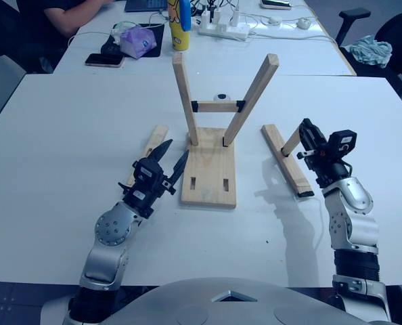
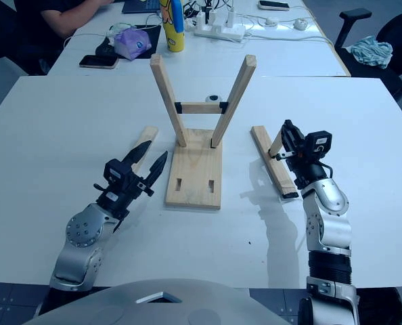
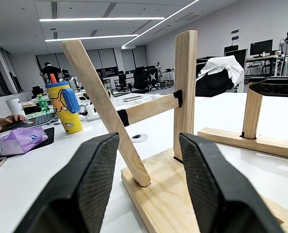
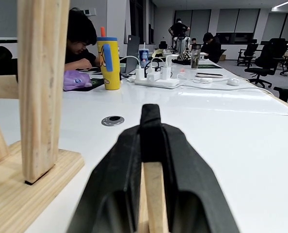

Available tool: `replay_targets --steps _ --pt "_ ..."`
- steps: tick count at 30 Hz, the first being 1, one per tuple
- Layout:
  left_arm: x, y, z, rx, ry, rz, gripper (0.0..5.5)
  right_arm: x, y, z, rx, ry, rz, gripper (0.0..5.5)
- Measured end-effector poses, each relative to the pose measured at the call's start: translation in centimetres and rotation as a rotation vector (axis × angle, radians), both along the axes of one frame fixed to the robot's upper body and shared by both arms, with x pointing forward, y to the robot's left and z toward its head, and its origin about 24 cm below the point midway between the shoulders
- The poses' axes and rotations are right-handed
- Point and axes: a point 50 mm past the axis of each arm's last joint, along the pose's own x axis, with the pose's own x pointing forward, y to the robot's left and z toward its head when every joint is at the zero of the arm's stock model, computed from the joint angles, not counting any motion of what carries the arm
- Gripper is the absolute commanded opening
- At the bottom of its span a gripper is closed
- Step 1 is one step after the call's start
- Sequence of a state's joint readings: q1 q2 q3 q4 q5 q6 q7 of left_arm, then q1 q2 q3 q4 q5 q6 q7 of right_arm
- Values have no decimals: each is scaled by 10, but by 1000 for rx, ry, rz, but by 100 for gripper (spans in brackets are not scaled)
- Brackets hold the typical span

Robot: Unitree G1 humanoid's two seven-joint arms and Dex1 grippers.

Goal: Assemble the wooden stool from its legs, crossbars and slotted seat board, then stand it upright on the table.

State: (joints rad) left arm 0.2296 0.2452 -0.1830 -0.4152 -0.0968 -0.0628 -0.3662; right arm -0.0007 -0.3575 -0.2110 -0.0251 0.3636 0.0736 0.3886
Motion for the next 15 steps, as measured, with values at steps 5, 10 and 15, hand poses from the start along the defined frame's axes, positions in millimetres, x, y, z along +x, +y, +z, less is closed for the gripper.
replay_targets --steps 5,10,15 --pt "0 1 0 1 0 6 228 0 0 0 -2 -2 5 79" --pt "1 3 -1 4 5 10 228 -18 2 -46 40 230 -11 122" --pt "3 2 0 2 -4 4 228 -12 3 -38 39 206 -5 122"
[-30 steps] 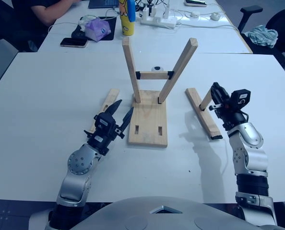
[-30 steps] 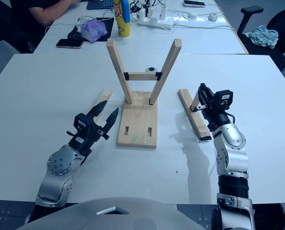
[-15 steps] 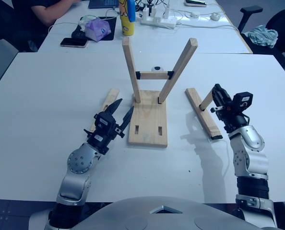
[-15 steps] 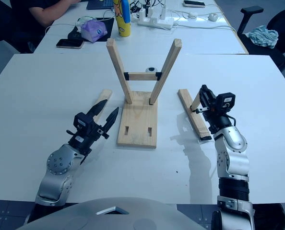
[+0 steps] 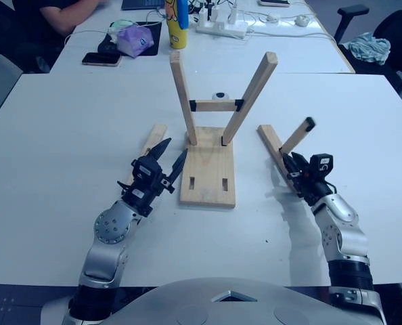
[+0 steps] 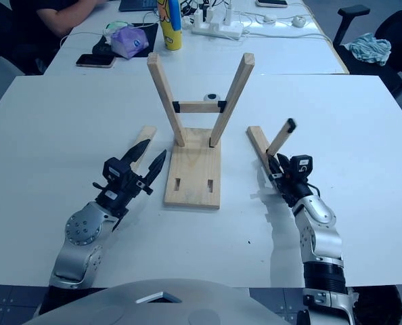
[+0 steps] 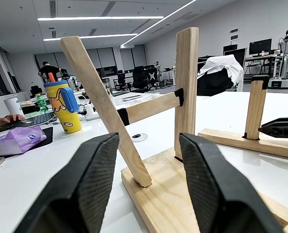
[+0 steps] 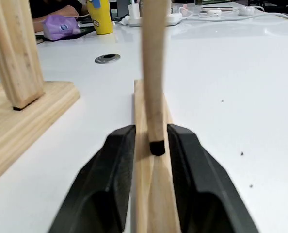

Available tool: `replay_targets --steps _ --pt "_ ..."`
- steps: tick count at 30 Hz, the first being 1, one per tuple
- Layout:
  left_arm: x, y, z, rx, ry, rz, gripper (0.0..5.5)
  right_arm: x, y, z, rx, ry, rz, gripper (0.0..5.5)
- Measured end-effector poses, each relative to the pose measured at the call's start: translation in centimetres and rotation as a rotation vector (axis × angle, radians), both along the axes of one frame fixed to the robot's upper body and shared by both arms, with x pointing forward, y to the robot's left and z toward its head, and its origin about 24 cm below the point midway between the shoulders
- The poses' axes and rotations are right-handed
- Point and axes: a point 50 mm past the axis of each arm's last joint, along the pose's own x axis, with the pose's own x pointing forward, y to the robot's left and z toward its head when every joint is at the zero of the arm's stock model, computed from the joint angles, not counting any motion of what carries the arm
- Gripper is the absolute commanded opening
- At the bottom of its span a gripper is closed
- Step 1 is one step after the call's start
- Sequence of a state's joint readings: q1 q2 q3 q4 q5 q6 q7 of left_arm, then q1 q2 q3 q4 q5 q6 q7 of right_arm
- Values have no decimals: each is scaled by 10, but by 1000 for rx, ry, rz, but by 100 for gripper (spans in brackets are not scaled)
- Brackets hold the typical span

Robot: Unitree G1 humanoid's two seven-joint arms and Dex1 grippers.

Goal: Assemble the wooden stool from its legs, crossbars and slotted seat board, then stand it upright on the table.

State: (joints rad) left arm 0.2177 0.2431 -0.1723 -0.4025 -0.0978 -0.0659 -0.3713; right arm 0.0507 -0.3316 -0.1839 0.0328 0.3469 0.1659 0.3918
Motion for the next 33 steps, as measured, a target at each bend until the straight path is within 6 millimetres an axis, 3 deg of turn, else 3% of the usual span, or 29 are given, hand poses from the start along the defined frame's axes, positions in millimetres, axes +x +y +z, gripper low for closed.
replay_targets --steps 7,11,14,18,22,29,31,33 --pt "0 0 0 -4 -6 8 228 20 3 40 -14 -108 33 122" --pt "0 -1 0 -15 -12 19 228 34 9 82 -8 -209 68 122" --pt "0 -1 -3 -18 -4 30 228 49 14 126 2 -336 78 122" --pt "1 -4 -5 -23 -9 35 228 67 21 162 41 -404 57 60" --pt "2 -4 -5 -22 -10 34 228 73 22 165 49 -390 38 3" --pt "2 -5 -4 -29 -18 38 228 74 24 166 20 -391 33 3" --pt "2 -5 -4 -26 -20 40 228 74 26 150 5 -316 42 3" --pt "2 -6 -4 -26 -20 40 228 72 24 114 -25 -160 30 3"
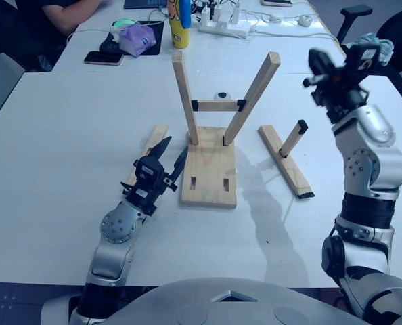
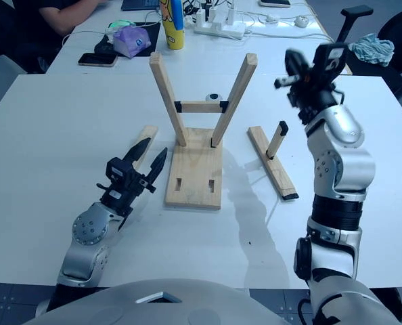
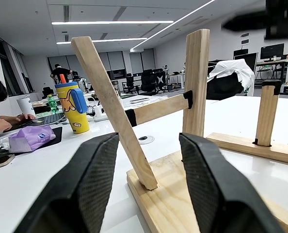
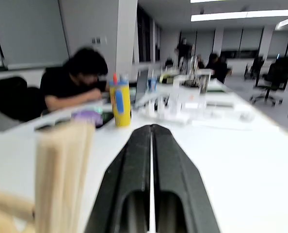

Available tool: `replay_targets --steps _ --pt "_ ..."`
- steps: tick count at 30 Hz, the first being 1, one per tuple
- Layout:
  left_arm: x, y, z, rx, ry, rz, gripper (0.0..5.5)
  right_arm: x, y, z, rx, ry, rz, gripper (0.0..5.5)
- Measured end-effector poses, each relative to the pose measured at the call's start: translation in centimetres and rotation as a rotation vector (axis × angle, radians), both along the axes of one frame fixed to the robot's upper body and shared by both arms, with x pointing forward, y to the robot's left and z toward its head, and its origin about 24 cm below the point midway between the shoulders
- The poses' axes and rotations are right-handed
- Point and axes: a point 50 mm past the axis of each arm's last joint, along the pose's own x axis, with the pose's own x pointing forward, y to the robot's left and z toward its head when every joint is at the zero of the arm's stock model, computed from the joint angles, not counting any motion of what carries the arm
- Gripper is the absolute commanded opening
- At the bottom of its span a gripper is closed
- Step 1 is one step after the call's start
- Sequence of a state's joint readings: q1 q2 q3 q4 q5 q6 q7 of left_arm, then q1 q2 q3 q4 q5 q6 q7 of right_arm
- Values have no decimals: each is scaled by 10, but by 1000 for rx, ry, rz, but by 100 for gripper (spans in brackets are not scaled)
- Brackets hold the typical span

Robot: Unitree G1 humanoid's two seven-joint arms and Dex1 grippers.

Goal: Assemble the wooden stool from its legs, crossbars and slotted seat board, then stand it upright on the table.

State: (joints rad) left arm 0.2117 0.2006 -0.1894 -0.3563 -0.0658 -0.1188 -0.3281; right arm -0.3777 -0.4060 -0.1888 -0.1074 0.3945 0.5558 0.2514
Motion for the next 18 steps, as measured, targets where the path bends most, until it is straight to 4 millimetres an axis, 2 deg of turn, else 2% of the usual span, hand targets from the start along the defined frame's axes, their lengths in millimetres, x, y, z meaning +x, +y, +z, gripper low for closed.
replay_targets --steps 1,3,18 --pt "0 0 0 0 0 0 228 -2 -2 -14 -8 51 -10 3" --pt "0 -1 0 0 -1 -5 228 -2 -4 -19 -39 76 -21 3" --pt "1 1 1 -1 -1 9 228 3 -10 -12 -35 58 -50 3"
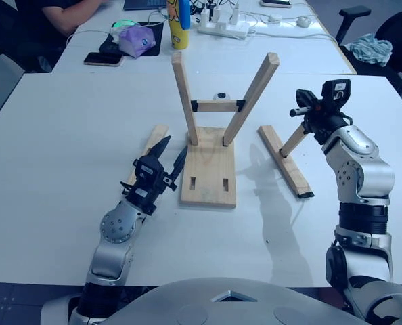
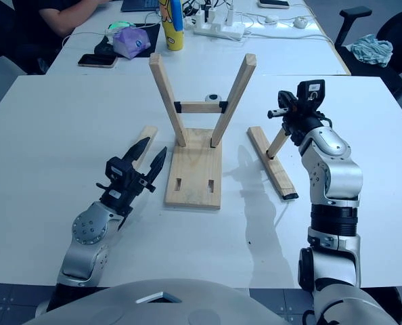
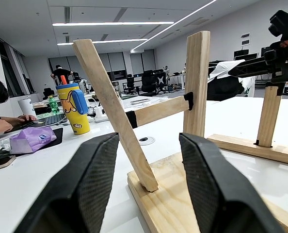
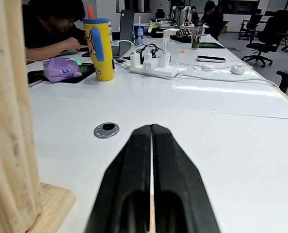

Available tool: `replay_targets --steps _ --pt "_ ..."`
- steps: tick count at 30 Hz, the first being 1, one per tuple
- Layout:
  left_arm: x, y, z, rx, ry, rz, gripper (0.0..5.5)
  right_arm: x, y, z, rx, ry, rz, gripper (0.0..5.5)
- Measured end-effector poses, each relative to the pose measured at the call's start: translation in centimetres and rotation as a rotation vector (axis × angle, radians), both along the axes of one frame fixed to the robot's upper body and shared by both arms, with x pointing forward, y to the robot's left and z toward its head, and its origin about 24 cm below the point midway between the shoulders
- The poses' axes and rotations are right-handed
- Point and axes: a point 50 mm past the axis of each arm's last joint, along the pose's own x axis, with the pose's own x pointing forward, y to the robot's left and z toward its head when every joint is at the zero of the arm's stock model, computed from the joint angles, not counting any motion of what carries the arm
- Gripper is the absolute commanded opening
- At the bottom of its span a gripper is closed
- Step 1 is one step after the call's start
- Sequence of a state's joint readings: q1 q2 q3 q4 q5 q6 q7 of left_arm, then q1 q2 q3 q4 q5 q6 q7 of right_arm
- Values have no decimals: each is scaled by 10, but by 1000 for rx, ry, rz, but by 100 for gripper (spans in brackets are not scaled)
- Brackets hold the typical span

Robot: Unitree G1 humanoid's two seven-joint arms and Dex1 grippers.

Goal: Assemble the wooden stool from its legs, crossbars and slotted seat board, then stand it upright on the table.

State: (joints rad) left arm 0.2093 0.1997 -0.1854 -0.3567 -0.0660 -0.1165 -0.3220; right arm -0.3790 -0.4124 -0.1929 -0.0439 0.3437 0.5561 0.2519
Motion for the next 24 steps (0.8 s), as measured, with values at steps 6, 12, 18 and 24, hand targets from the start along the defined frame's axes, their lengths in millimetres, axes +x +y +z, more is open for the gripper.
replay_targets --steps 6,12,18,24 --pt "0 0 -1 -2 1 3 228 3 -9 28 145 -236 -41 3" --pt "0 -1 -2 4 5 2 228 10 -3 84 160 -458 -14 3" --pt "0 0 -2 6 5 3 228 11 9 103 104 -509 30 3" --pt "3 -2 2 20 -9 -33 228 -20 -20 -68 52 182 -117 3"
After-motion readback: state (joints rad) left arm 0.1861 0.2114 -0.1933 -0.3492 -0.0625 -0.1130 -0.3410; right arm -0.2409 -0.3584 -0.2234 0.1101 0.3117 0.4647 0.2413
